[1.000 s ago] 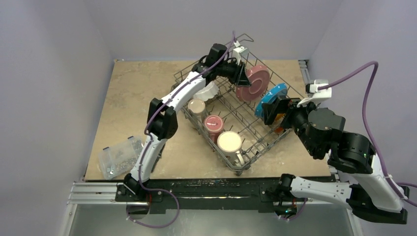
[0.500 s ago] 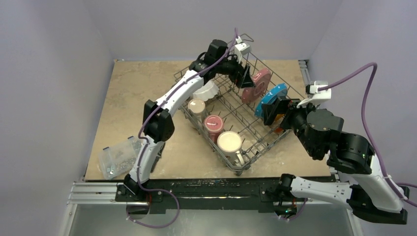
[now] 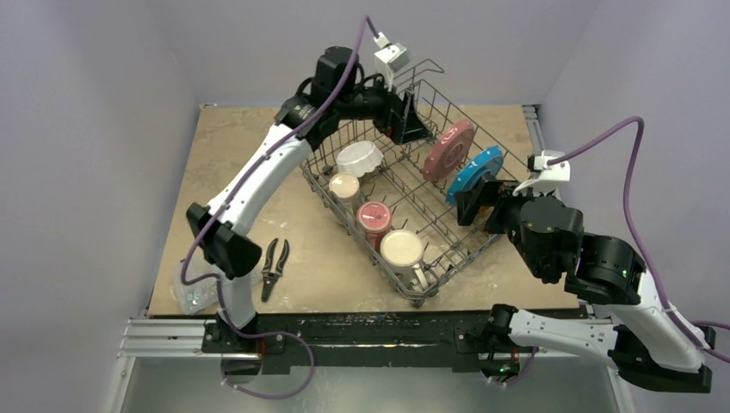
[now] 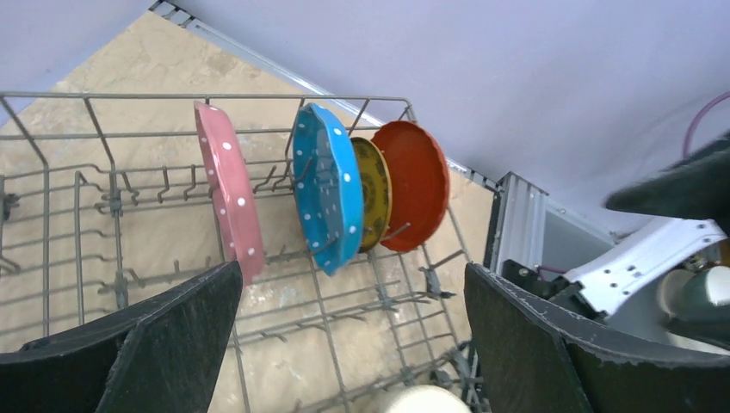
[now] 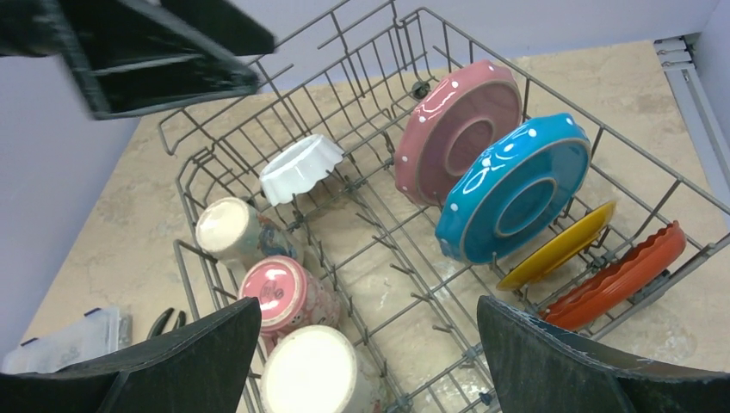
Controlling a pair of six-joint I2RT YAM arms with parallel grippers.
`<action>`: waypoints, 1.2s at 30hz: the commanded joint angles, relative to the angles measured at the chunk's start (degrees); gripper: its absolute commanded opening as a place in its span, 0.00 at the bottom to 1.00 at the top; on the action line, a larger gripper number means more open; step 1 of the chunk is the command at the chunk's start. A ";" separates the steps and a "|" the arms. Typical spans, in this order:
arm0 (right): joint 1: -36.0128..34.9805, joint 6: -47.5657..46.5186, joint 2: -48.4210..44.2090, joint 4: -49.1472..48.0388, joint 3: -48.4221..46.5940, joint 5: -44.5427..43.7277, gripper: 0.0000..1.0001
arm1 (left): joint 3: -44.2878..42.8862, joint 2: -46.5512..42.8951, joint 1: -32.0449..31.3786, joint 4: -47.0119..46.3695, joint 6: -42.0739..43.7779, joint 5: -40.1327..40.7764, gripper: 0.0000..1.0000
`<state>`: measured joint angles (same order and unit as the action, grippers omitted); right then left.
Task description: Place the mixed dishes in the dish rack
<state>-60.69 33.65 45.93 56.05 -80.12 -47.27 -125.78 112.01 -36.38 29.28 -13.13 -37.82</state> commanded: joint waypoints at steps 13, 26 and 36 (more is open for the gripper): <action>0.17 -2.28 6.49 -1.90 -12.15 -4.39 0.98 | 9.06 -37.09 1.68 21.18 -2.21 27.56 1.00; 0.14 -15.32 8.90 -10.36 -28.86 -10.56 0.98 | 12.30 -57.17 1.84 18.90 -0.50 56.17 1.00; 0.13 -21.71 6.85 -20.53 -30.79 -11.45 0.98 | 12.16 -63.35 1.84 14.91 2.91 64.53 1.00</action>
<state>-60.69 15.68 52.38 40.95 -109.58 -56.77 -113.67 49.47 -34.87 47.03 -12.84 21.91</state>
